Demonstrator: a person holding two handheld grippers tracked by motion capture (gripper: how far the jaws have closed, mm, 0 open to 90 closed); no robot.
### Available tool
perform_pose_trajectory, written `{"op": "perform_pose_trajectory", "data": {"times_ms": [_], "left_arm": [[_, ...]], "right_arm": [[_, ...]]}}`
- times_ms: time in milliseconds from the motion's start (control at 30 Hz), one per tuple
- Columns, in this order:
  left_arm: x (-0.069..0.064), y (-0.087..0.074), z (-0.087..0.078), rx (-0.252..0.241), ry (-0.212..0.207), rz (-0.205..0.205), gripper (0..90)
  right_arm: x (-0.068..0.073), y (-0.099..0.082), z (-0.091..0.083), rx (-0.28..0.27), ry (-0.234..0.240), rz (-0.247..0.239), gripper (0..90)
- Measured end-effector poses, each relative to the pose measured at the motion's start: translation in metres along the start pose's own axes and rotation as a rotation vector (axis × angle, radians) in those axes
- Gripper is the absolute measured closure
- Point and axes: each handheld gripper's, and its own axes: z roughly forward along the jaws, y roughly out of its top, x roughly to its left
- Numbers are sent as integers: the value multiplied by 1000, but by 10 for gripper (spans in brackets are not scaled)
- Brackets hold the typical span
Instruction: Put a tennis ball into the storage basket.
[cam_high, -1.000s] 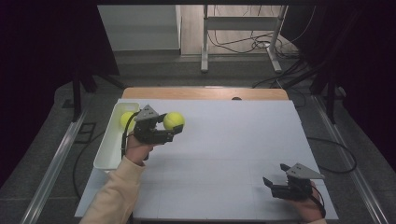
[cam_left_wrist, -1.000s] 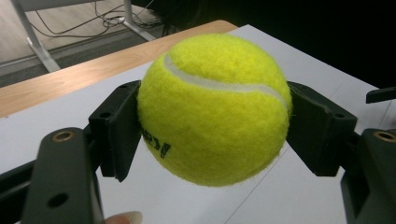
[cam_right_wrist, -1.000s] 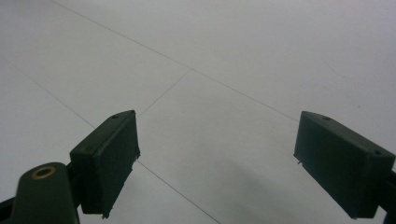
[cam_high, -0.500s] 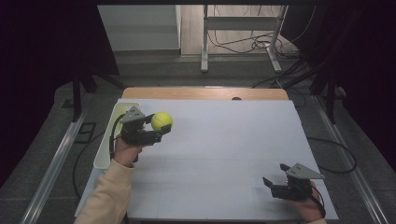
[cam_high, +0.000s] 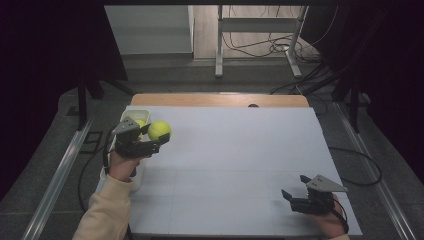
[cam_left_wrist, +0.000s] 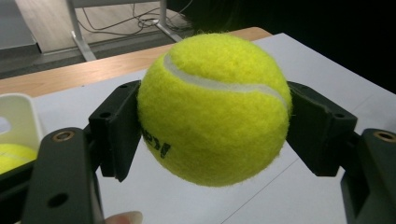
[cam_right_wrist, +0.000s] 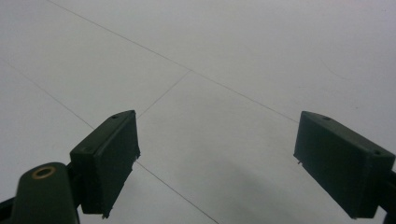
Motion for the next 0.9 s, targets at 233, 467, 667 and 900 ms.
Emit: {"op": "perform_pose_trajectory", "data": {"times_ms": [233, 467, 667, 900], "left_arm": [[11, -5, -6, 0, 40, -19, 256], [19, -6, -14, -11, 67, -32, 256], [27, -8, -22, -21, 97, -44, 256], [37, -8, -30, -31, 140, -53, 256]], "right_arm": [[-1, 0, -1, -5, -6, 3, 145], [-1, 0, -1, -2, -5, 1, 145], [0, 0, -1, 0, -4, -1, 145], [0, 0, -1, 0, -5, 0, 145]]}}
